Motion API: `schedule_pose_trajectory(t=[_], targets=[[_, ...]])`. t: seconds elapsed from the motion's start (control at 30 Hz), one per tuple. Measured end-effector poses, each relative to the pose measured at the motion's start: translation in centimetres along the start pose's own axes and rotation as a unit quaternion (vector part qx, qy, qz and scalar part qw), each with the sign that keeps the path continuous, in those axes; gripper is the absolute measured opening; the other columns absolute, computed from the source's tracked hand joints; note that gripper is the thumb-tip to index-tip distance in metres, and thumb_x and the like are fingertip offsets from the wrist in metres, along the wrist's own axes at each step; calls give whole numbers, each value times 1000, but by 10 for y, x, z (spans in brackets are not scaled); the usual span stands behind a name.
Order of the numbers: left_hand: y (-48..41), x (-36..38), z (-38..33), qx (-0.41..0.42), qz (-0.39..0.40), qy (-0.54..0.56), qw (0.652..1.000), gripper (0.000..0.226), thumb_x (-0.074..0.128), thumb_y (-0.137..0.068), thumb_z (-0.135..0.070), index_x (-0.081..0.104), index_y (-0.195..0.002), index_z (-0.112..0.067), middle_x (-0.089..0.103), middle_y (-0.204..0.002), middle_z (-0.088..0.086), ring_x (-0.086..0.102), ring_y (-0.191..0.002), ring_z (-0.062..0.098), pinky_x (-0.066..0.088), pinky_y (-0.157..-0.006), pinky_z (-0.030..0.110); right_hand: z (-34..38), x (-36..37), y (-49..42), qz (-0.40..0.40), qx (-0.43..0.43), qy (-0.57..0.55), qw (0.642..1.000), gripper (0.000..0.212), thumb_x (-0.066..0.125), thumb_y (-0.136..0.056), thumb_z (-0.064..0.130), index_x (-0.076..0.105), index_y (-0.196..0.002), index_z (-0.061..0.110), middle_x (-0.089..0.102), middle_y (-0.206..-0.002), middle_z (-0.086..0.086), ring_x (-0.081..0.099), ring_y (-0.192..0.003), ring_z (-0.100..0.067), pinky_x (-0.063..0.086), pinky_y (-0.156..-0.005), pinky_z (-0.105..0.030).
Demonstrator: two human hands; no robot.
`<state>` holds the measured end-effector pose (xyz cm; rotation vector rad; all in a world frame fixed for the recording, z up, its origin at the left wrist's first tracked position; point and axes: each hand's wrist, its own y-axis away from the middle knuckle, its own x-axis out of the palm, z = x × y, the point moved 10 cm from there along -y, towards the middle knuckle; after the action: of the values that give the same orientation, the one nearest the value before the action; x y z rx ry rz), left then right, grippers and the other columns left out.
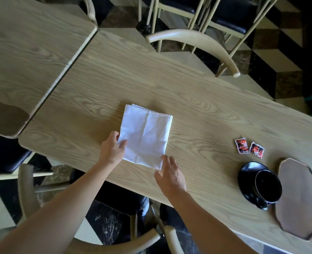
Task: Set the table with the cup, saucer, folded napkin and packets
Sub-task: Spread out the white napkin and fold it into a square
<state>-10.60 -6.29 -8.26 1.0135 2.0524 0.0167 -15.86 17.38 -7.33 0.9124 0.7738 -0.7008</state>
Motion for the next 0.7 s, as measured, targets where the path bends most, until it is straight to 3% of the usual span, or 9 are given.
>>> schedule_pose_trajectory(t=[0.1, 0.2, 0.33, 0.47, 0.6, 0.7], targets=[[0, -8, -13, 60, -35, 31, 997, 16, 57, -92, -17, 45, -85, -8, 39, -62, -3, 39, -64, 28, 31, -62, 32, -1, -3, -2, -10, 5, -8, 1000, 14, 49, -92, 18, 52, -105, 14, 58, -103, -3, 55, -96, -26, 42, -67, -33], [2, -13, -27, 134, -59, 40, 988, 15, 58, -93, -13, 47, -86, -4, 36, -62, -1, 36, -59, 26, 31, -57, 33, -1, -4, -2, -10, 3, 5, 1000, 10, 46, -93, 16, 53, -99, 14, 61, -98, -2, 56, -91, -25, 40, -64, -32], [-5, -5, -8, 98, -42, -33, 994, 15, 53, -94, -20, 50, -96, -5, 49, -63, 7, 49, -63, 37, 36, -59, 37, 4, -1, -1, 9, -6, 26, 1000, 20, 47, -89, 11, 54, -106, 19, 61, -106, 3, 56, -101, -25, 47, -70, -36], [-3, -4, -10, 135, -49, -137, 980, 30, 57, -91, -23, 50, -118, -10, 61, -102, 12, 57, -95, 35, 45, -80, 44, 12, -5, -1, 42, -28, 62, 997, 24, 50, -85, 18, 53, -109, 20, 62, -106, 1, 58, -101, -24, 50, -76, -36], [-4, 13, -32, 214, -29, -272, 938, 48, 53, -89, -31, 46, -131, -10, 54, -127, 16, 54, -109, 40, 43, -92, 47, 28, -27, -17, -24, -59, 58, 996, 26, 51, -87, 29, 53, -110, 17, 60, -104, -1, 54, -102, -24, 49, -75, -35], [-12, 34, -48, 241, 8, -305, 921, 57, 42, -94, -38, 39, -142, -6, 40, -149, 22, 42, -134, 43, 44, -99, 51, 47, -31, -46, -71, -104, 33, 991, 49, 52, -88, 27, 44, -135, 14, 52, -131, -6, 47, -123, -27, 48, -92, -40]])
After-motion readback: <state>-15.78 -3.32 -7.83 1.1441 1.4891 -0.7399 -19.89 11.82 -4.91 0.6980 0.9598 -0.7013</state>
